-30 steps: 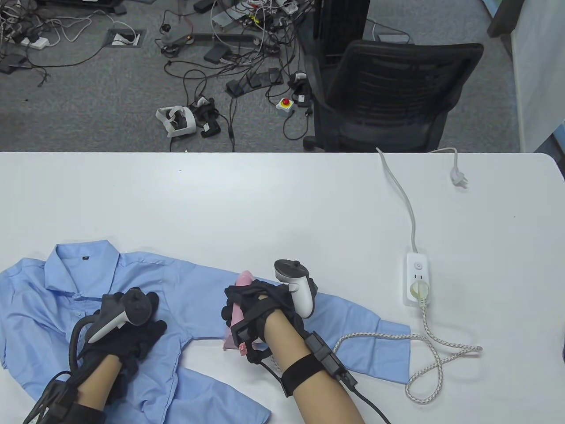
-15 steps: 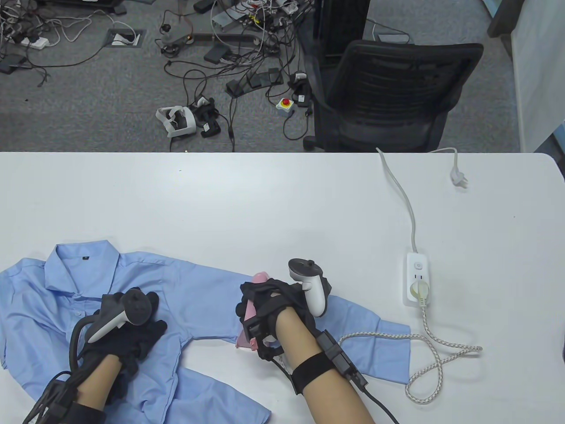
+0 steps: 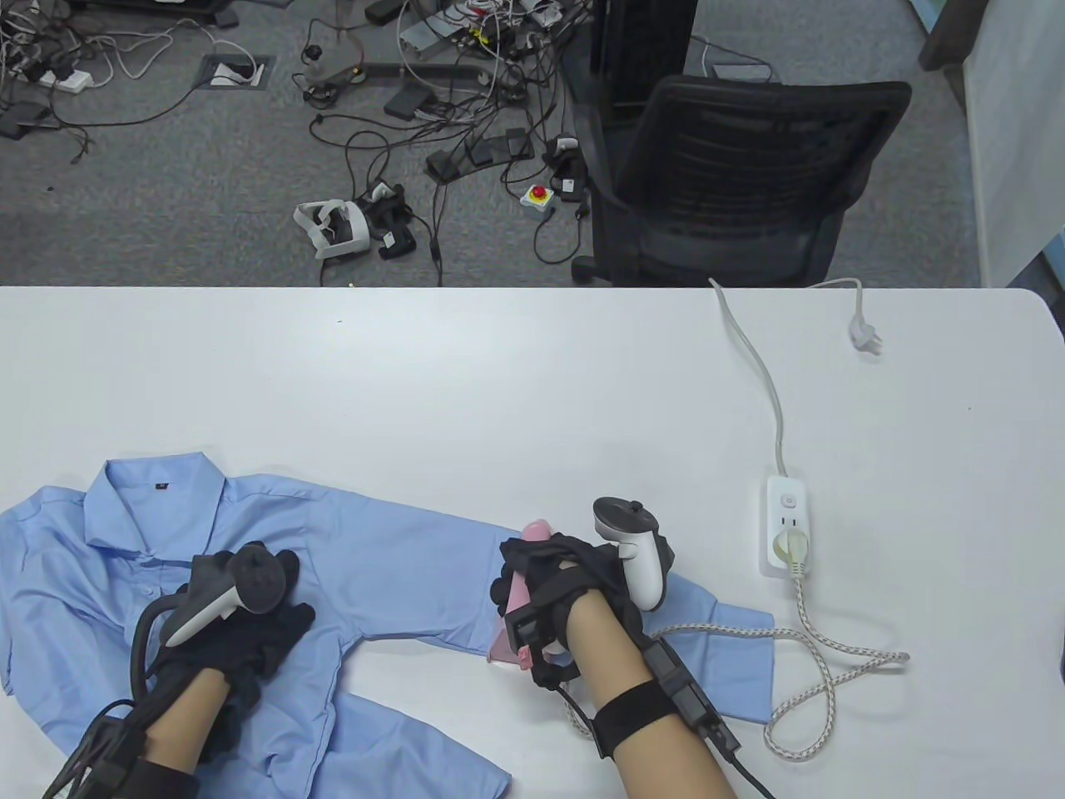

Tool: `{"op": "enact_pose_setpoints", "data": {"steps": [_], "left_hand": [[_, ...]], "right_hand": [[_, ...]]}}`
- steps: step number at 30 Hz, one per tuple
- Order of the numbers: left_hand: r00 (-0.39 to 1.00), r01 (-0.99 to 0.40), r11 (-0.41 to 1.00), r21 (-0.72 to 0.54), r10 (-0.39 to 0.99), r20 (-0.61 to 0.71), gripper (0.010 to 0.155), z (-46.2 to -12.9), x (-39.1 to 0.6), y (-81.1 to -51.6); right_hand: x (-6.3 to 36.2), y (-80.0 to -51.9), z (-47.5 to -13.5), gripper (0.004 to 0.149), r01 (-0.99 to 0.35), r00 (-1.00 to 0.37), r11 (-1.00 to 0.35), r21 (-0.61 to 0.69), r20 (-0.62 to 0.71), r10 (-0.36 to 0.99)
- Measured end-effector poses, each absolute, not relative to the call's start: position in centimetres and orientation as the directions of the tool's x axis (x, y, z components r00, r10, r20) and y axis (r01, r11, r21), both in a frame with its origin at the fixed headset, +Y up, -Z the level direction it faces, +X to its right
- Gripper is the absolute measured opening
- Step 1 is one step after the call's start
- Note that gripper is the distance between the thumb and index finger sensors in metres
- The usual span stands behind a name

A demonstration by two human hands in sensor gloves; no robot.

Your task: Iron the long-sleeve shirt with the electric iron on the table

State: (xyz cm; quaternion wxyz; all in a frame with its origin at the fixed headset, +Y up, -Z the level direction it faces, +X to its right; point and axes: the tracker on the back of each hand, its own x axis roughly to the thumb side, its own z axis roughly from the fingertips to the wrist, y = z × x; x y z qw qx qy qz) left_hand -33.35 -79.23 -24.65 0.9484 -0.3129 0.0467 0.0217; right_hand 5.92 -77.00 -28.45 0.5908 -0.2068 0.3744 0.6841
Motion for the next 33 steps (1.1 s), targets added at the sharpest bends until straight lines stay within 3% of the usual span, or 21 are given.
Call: {"op": "enact_pose_setpoints", "data": {"steps": [20, 33], "left_hand": [[0.995, -0.060, 0.806, -0.588, 0.001, -0.100, 0.070, -24.7, -33.3, -79.2], [0.995, -0.060, 0.806, -0.588, 0.000, -0.101, 0.070, -24.6, -33.3, -79.2]], "right_hand": [[13.6, -76.7, -26.1, 0.062, -0.984, -0.167, -0.058, 0.169, -0.751, 0.639], [16.3, -76.4, -24.9, 0.062, -0.986, -0.163, -0.091, 0.136, -0.760, 0.630]]}}
